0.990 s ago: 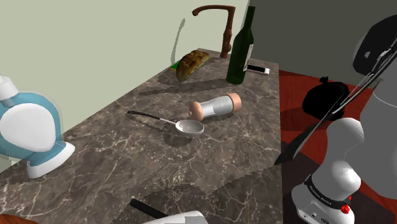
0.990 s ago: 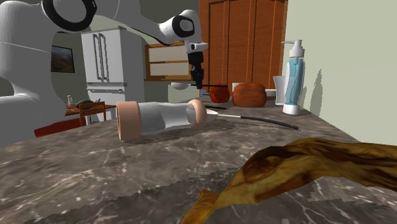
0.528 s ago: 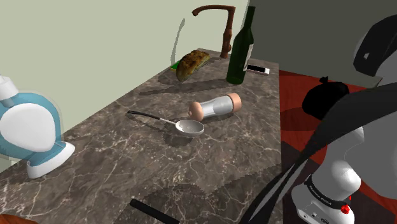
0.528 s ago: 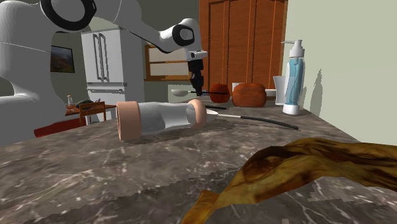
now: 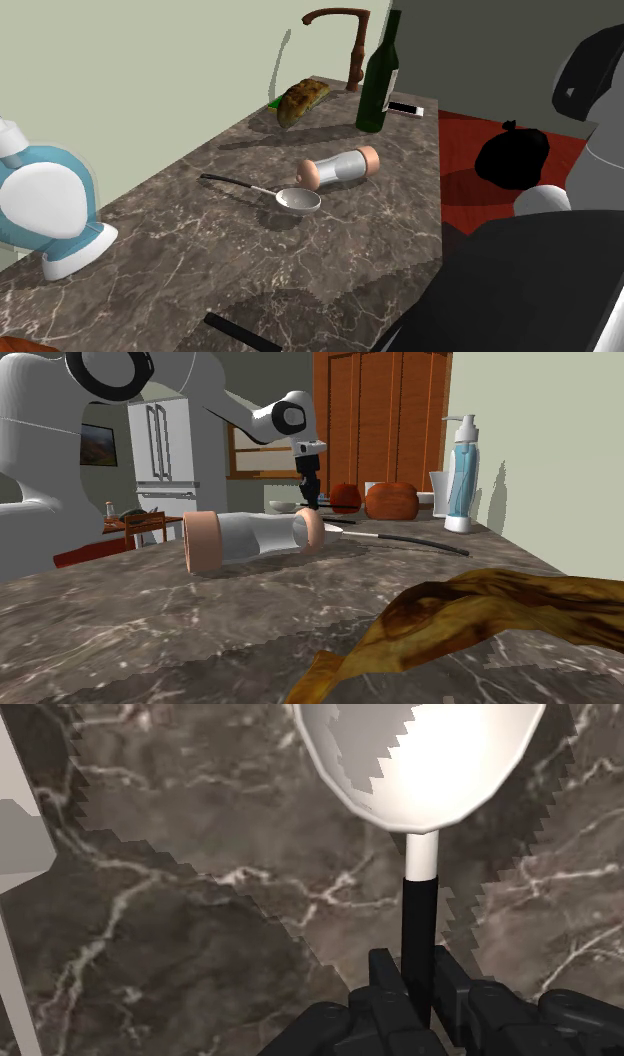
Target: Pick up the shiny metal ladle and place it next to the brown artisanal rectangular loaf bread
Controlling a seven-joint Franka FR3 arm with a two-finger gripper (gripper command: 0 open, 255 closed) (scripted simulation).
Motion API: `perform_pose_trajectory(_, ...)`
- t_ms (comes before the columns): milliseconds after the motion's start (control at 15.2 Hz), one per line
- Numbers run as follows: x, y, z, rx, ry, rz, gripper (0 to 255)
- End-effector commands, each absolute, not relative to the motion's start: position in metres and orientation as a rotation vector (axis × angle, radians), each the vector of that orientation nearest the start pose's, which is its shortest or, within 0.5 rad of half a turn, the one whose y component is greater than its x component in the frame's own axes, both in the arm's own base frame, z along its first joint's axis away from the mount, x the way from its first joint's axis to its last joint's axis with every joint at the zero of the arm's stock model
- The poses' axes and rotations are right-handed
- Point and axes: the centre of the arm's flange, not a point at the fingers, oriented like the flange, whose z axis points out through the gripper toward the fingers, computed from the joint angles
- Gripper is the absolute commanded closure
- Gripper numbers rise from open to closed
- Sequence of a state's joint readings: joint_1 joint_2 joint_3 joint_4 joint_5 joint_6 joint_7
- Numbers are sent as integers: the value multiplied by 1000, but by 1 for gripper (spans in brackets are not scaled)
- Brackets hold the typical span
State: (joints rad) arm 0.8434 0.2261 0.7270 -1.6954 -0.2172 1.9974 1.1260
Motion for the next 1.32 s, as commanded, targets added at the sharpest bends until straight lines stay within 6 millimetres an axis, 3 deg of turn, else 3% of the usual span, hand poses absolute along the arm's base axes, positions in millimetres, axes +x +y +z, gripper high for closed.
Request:
perform_pose_trajectory(0,47,627,501,-2925,-744,-127,255)
perform_pose_trajectory(198,47,627,501,-2925,-744,-127,255)
perform_pose_trajectory(264,47,627,501,-2925,-744,-127,0)
perform_pose_trajectory(594,47,627,501,-2925,-744,-127,0)
perform_pose_trajectory(858,44,620,550,-2925,-744,-127,0)
perform_pose_trajectory(1254,44,620,550,-2925,-744,-127,0)
